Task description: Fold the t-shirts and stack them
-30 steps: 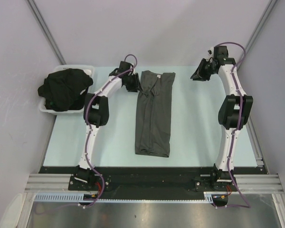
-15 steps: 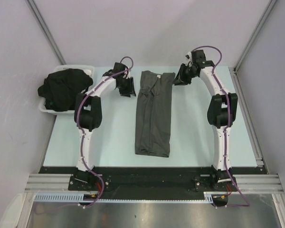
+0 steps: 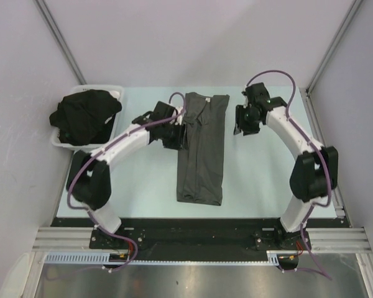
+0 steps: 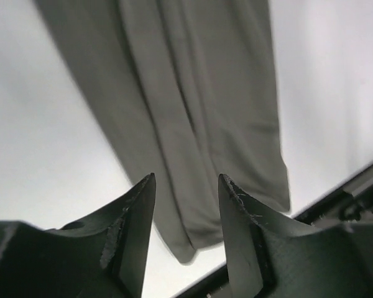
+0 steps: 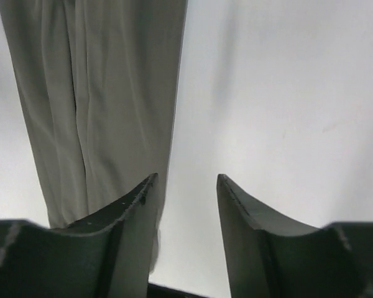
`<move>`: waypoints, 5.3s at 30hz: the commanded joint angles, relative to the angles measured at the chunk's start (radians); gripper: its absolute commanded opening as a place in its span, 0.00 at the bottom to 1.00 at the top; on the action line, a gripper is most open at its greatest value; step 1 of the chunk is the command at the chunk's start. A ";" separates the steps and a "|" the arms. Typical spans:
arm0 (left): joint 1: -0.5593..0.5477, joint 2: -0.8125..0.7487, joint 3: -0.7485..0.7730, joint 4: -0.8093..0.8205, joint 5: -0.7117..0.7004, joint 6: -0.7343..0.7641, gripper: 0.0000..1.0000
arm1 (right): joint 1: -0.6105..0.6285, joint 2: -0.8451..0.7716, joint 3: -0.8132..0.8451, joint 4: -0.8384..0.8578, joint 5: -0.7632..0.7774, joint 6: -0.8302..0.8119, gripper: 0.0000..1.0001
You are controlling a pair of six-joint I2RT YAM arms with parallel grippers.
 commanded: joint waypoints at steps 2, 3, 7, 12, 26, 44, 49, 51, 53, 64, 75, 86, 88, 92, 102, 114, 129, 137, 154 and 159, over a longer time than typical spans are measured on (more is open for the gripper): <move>-0.052 -0.234 -0.189 0.047 -0.029 -0.119 0.54 | 0.031 -0.233 -0.177 0.011 0.200 0.028 0.52; -0.059 -0.263 -0.216 0.049 -0.039 -0.131 0.55 | 0.031 -0.263 -0.225 0.026 0.239 0.058 0.59; -0.088 -0.404 -0.336 0.041 -0.076 -0.205 0.57 | 0.026 -0.405 -0.301 0.047 0.329 0.117 0.99; -0.115 -0.533 -0.405 0.006 -0.115 -0.259 0.63 | 0.003 -0.459 -0.359 0.044 0.259 0.183 1.00; -0.165 -0.736 -0.560 -0.014 -0.070 -0.340 0.67 | 0.081 -0.596 -0.631 0.147 0.003 0.375 1.00; -0.166 -0.845 -0.563 -0.137 -0.055 -0.271 0.69 | 0.486 -0.729 -0.890 0.267 0.174 0.655 0.93; -0.166 -0.883 -0.565 -0.175 -0.047 -0.250 0.70 | 0.548 -0.775 -0.967 0.302 0.220 0.726 0.92; -0.168 -0.897 -0.568 -0.184 -0.050 -0.250 0.70 | 0.558 -0.789 -0.999 0.317 0.228 0.744 0.91; -0.166 -0.905 -0.568 -0.194 -0.050 -0.248 0.70 | 0.561 -0.803 -1.020 0.342 0.228 0.755 0.90; -0.166 -0.905 -0.552 -0.204 -0.050 -0.245 0.70 | 0.575 -0.755 -1.117 0.488 0.194 0.773 0.86; -0.168 -0.900 -0.543 -0.221 -0.059 -0.241 0.71 | 0.604 -0.637 -1.137 0.626 0.158 0.772 0.81; -0.166 -0.894 -0.542 -0.224 -0.059 -0.239 0.72 | 0.626 -0.606 -1.139 0.660 0.133 0.787 0.70; -0.166 -0.897 -0.545 -0.221 -0.061 -0.240 0.71 | 0.626 -0.616 -1.137 0.643 0.128 0.790 0.67; -0.166 -0.896 -0.551 -0.214 -0.059 -0.247 0.71 | 0.627 -0.645 -1.139 0.611 0.128 0.787 0.63; -0.166 -0.897 -0.575 -0.198 -0.052 -0.257 0.72 | 0.627 -0.585 -1.137 0.650 0.116 0.760 0.51; -0.166 -0.911 -0.583 -0.207 -0.066 -0.264 0.72 | 0.626 -0.505 -1.139 0.729 0.050 0.744 0.37; -0.168 -0.883 -0.724 -0.045 -0.001 -0.322 0.72 | 0.598 -0.545 -1.139 0.689 0.015 0.723 0.18; -0.168 -0.827 -0.824 0.085 0.033 -0.348 0.72 | 0.566 -0.568 -1.137 0.661 -0.014 0.700 0.17; -0.186 -0.666 -0.898 0.293 0.025 -0.349 0.72 | 0.542 -0.574 -1.131 0.652 -0.062 0.694 0.18; -0.192 -0.595 -0.905 0.349 0.030 -0.345 0.72 | 0.540 -0.571 -1.128 0.652 -0.074 0.695 0.18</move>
